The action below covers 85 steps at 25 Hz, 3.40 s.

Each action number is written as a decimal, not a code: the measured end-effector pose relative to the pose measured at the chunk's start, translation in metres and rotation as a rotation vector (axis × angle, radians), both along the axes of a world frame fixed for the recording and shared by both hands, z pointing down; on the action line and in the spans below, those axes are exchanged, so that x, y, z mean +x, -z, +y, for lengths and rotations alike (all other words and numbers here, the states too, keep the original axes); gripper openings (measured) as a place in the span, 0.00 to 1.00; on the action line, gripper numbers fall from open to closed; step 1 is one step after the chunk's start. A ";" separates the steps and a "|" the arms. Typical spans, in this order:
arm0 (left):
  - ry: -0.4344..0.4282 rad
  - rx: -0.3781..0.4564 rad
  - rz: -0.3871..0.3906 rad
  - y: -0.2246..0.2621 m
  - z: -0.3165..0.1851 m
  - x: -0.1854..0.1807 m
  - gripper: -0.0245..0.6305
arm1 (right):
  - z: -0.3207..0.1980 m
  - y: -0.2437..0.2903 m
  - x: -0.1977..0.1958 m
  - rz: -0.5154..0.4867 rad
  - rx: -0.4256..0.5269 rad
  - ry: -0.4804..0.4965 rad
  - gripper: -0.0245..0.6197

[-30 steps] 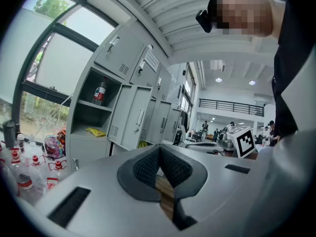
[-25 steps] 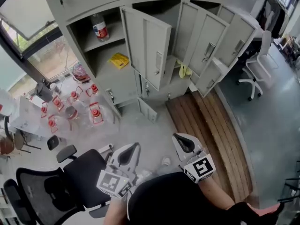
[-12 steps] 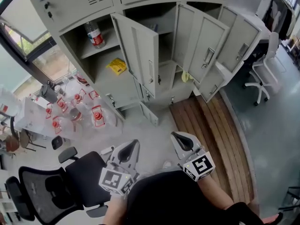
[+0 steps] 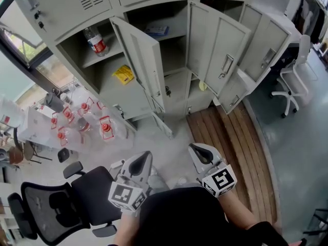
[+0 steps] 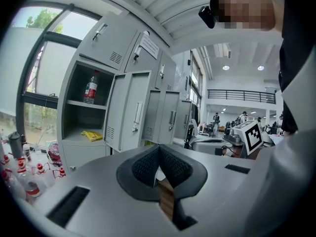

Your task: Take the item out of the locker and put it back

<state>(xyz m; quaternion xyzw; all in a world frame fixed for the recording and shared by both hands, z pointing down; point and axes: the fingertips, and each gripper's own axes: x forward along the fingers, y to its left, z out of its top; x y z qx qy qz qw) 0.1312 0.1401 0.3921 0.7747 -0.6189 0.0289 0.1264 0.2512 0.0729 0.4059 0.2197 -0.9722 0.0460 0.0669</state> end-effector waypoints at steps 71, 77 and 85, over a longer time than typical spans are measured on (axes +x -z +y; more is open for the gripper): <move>-0.025 -0.254 -0.014 -0.140 -0.241 -0.278 0.12 | -0.142 -0.028 -0.235 0.123 -0.074 -0.206 0.04; 0.005 -0.267 -0.050 -0.154 -0.258 -0.288 0.21 | -0.149 -0.033 -0.236 0.140 -0.084 -0.203 0.04; 0.011 -0.276 -0.097 -0.161 -0.276 -0.291 0.24 | -0.156 -0.032 -0.238 0.149 -0.100 -0.202 0.04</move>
